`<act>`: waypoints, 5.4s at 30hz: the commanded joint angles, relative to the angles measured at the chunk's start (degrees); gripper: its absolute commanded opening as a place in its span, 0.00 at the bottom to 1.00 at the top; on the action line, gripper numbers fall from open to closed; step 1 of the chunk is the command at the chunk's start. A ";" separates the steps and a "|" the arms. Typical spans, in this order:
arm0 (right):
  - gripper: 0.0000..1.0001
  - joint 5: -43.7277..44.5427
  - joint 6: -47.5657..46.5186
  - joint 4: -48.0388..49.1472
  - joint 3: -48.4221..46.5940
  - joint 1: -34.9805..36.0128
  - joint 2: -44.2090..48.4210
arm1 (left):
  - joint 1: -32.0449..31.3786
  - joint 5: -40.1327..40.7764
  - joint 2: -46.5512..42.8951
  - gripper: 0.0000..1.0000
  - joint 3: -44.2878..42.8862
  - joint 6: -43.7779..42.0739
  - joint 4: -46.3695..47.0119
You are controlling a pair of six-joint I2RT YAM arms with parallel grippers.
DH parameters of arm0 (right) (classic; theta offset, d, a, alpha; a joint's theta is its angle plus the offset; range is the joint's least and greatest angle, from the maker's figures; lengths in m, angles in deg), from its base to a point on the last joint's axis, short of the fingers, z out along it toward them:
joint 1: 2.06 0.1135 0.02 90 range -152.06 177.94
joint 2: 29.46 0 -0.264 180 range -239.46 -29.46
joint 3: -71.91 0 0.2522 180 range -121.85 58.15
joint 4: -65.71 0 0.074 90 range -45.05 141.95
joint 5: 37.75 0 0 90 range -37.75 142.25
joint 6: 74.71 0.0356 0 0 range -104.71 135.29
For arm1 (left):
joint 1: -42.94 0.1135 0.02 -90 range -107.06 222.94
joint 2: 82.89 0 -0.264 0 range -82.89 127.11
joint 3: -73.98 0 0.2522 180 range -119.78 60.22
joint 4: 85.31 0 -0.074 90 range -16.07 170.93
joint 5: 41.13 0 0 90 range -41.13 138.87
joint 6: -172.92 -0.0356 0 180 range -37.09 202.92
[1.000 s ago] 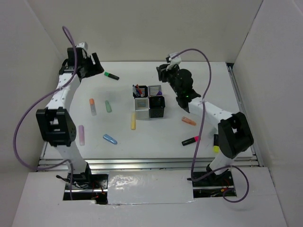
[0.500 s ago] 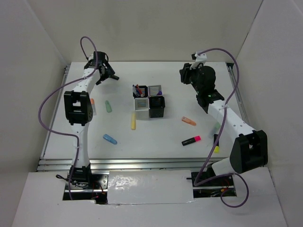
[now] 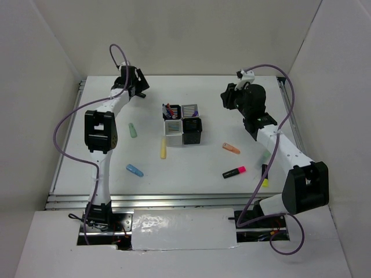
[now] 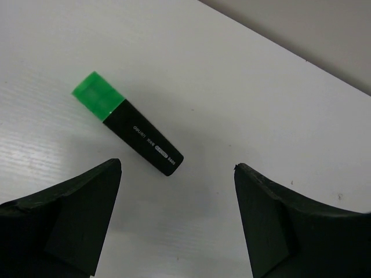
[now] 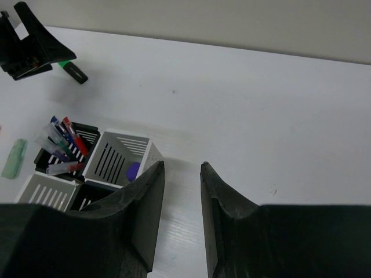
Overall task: Sort the stationery into containers
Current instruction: Move the pen to the center of the board, then pick up the pen from the center of the board.
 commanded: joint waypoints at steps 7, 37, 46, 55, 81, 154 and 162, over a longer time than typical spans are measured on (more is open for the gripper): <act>0.38 -2.06 0.83 -0.21 2.30 -1.65 3.26 | 3.50 -15.55 5.79 0.82 1.69 1.69 23.47; 0.34 -4.08 1.27 -0.30 3.09 -2.71 1.41 | -1.07 0.88 9.31 0.81 -8.07 -16.07 7.48; 0.34 -4.43 1.01 -0.12 4.59 -3.50 2.46 | -3.70 7.28 13.35 0.79 -13.77 -18.17 5.21; 0.35 -4.61 1.18 0.41 5.12 -4.12 2.47 | -4.85 14.23 15.73 0.78 -16.95 -23.62 2.39; 0.32 -5.31 1.62 -1.26 2.57 -3.94 1.59 | 0.78 0.01 14.60 0.50 -16.17 -23.80 -9.12; 0.22 -6.64 0.75 -24.55 -2.97 -1.57 13.89 | 6.14 -23.28 -24.06 0.00 6.15 -26.28 -20.62; 0.21 -4.00 0.74 -23.94 -0.43 -4.02 17.05 | -1.23 -34.53 -43.66 0.00 28.29 -16.26 16.13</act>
